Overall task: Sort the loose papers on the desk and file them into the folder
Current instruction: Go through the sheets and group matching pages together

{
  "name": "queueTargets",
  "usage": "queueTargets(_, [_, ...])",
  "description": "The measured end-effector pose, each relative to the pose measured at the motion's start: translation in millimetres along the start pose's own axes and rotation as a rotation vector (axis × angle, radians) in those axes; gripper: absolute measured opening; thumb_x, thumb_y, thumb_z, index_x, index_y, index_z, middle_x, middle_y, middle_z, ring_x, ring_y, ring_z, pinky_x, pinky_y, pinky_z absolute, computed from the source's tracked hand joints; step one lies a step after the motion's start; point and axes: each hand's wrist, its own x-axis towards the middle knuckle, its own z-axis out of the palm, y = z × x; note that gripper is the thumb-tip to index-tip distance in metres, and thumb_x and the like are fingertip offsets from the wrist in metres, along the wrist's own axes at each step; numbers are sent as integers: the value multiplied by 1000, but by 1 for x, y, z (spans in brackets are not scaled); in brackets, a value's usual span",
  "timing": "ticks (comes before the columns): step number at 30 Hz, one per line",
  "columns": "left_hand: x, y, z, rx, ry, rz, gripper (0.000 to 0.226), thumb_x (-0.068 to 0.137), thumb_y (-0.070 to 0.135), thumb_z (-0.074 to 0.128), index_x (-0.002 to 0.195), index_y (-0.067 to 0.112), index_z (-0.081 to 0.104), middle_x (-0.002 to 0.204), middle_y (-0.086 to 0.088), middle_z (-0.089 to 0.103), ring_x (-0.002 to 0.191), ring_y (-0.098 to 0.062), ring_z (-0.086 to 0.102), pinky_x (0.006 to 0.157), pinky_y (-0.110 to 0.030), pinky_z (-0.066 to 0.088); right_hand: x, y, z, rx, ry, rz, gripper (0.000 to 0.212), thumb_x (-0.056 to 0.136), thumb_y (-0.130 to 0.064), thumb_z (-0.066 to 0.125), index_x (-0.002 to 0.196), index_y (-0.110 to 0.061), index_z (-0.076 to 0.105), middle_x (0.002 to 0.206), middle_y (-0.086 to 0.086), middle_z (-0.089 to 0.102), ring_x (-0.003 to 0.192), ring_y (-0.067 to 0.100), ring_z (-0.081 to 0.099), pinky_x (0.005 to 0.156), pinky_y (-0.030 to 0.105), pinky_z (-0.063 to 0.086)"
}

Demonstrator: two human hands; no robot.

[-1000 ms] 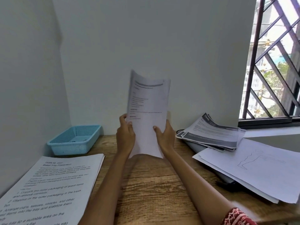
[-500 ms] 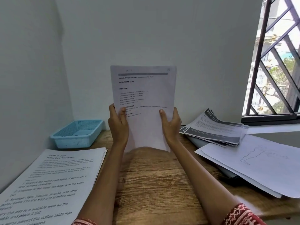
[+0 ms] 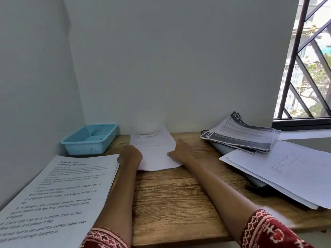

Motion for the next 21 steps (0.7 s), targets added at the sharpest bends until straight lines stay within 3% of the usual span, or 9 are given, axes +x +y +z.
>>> queueTargets(4, [4, -10, 1, 145, 49, -9, 33, 92, 11, 53, 124, 5, 51, 126, -11, 56, 116, -25, 53, 92, -34, 44, -3, -10, 11, -184, -44, -51, 39, 92, -28, 57, 121, -2, 51, 123, 15, 55, 113, 29, 51, 85, 33, 42])
queueTargets(10, [11, -14, 13, 192, 110, 46, 36, 93, 11, 51, 129, 8, 46, 131, -12, 50, 122, -26, 46, 97, -37, 39, -4, -10, 11, -217, 14, -15, 42, 94, -32, 56, 124, -3, 50, 127, 18, 49, 117, 30, 46, 90, 34, 42])
queueTargets(21, [16, -15, 21, 262, 162, 137, 29, 93, 11, 51, 121, 10, 54, 125, -8, 56, 119, -24, 49, 100, -39, 38, -5, -8, 8, -320, 56, -12, 47, 94, -39, 54, 126, -6, 48, 132, 18, 43, 121, 30, 40, 93, 34, 40])
